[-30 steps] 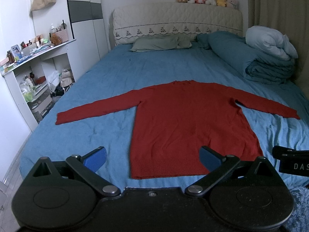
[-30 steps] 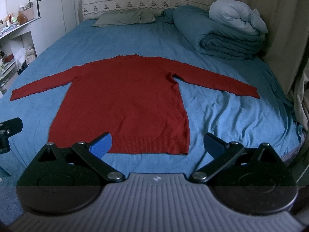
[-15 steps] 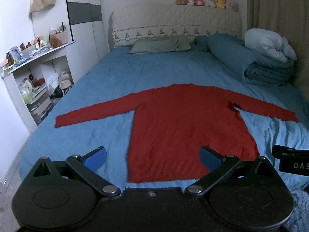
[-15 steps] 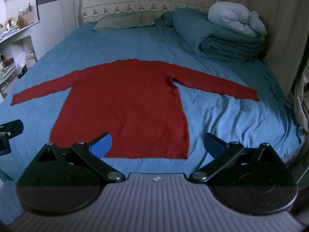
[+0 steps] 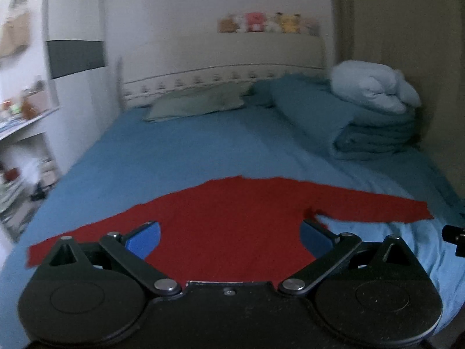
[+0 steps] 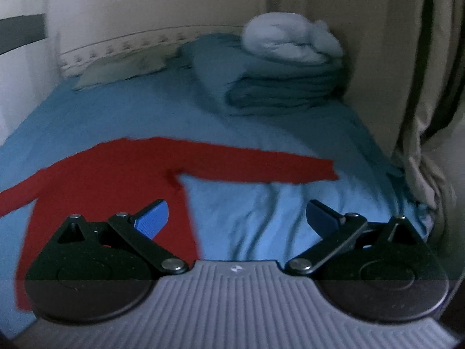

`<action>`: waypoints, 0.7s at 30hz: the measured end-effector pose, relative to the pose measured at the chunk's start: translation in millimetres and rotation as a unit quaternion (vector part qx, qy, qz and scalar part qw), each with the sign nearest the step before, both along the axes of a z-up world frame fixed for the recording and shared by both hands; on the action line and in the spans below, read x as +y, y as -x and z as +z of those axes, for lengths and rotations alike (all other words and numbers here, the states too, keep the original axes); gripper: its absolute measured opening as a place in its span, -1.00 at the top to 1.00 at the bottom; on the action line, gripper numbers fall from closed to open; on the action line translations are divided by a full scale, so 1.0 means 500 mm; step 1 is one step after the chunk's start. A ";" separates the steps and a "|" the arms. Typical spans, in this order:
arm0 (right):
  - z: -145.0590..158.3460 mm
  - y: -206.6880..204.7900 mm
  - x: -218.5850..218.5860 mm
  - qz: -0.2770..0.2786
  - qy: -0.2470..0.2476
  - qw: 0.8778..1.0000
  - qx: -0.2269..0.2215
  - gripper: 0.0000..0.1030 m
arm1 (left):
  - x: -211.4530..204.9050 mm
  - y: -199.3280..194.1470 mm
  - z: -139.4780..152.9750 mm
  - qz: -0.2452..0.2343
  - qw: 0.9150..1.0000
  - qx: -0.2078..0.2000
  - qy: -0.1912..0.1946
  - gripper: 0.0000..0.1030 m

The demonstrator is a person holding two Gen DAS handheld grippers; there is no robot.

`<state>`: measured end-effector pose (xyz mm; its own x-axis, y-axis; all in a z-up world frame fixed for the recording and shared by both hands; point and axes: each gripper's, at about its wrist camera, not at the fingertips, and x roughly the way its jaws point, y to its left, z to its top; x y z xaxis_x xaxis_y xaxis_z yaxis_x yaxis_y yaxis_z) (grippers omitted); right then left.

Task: Fold small clothes
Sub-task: 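Grasp the sweater's sleeve cuff with the right gripper and lift it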

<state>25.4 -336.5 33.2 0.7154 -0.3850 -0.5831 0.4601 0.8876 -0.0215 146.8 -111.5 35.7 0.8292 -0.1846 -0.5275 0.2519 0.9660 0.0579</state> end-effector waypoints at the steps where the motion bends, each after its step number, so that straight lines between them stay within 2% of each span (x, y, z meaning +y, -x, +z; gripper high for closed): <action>1: -0.010 -0.023 -0.037 -0.011 0.002 1.000 -0.002 -1.00 | -0.018 -0.033 -0.009 -0.011 1.000 0.005 0.006 -1.00; 6: -0.103 -0.128 -0.209 -0.066 0.005 0.998 -0.004 -1.00 | -0.113 -0.217 -0.084 -0.040 0.998 0.040 0.034 -1.00; 10: -0.209 -0.197 -0.333 -0.102 -0.012 0.995 -0.013 -1.00 | -0.198 -0.347 -0.166 -0.047 0.996 0.066 0.033 -1.00; 16: -0.356 -0.283 -0.489 -0.148 -0.041 0.988 -0.021 -0.99 | -0.289 -0.497 -0.295 -0.051 0.991 0.119 0.028 -1.00; 17: -0.381 -0.296 -0.513 -0.153 -0.049 0.987 -0.024 -0.87 | -0.303 -0.518 -0.317 -0.050 0.991 0.126 0.022 -1.00; 21: -0.455 -0.329 -0.566 -0.169 -0.075 0.982 -0.021 -0.64 | -0.338 -0.571 -0.375 -0.048 0.988 0.147 0.005 -0.99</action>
<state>189.9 -619.5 -194.3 0.5858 -0.5172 -0.6240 0.7272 0.6753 0.1229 432.3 -280.7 -151.9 0.6185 -0.2619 -0.7409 0.3474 0.9368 -0.0411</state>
